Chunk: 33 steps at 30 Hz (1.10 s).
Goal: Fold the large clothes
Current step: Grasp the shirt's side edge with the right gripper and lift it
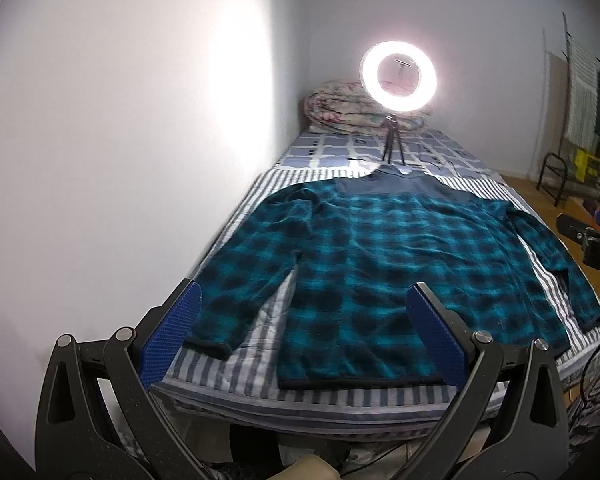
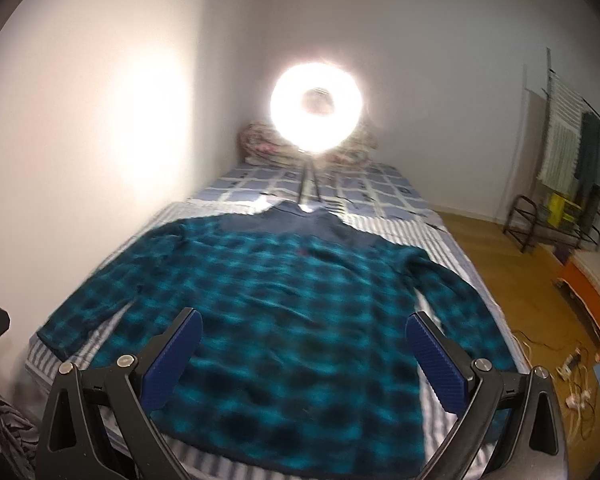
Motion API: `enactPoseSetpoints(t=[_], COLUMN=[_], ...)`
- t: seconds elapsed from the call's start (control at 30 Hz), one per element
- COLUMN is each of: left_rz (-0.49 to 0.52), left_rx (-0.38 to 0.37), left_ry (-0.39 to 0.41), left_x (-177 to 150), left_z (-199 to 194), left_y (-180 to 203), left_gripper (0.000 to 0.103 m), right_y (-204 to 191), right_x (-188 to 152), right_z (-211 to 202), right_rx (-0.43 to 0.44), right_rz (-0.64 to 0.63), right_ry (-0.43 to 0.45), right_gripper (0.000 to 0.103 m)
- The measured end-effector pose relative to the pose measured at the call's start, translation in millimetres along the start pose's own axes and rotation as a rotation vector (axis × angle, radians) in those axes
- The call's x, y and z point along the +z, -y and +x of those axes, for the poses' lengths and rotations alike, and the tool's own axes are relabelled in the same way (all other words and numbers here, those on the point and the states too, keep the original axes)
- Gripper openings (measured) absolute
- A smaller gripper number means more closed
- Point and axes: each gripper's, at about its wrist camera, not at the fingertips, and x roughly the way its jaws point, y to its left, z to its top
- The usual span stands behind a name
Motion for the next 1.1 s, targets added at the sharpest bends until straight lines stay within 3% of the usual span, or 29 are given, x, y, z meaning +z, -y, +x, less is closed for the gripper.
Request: enactPoseSetpoints(t=[0.17,0.3,0.6,0.8,0.93,1.1], left_rz=[-0.055,-0.056,-0.090,-0.139,-0.176,-0.211], left_rx=[0.020,0.038,0.034,0.022,0.018,0.032], left_ry=[-0.002,-0.029,-0.097,-0.150,-0.145,-0.153], left_x=[-15.4,-30.7,-60.4,-76.5,-82.2,-94.0], left_z=[5.2,6.2,10.0,17.9,14.9,11.5], left_y=[-25.8,-40.2,-67.2,-86.5,-98.9,-114.7], left_gripper=[0.103,0.102,0.076,0.064,0.059,0.055], right_y=[-42.3,-83.9,-191.8,-277.9,-328.2,-379.3], right_x=[14.0,28.3,44.2,30.2,7.2,-31.1], right_z=[22.6,49.8,110.7,144.9,154.4,166.4], right_rx=[0.189,0.341,0.660,0.825,0.919,0.966], right_rz=[-0.115,-0.200,-0.260,-0.324,-0.401,-0.523], right_ry=[0.056,0.006,-0.217,-0.380,-0.460,-0.541], right_gripper=[0.102,0.098,0.058,0.056,0.043,0.039])
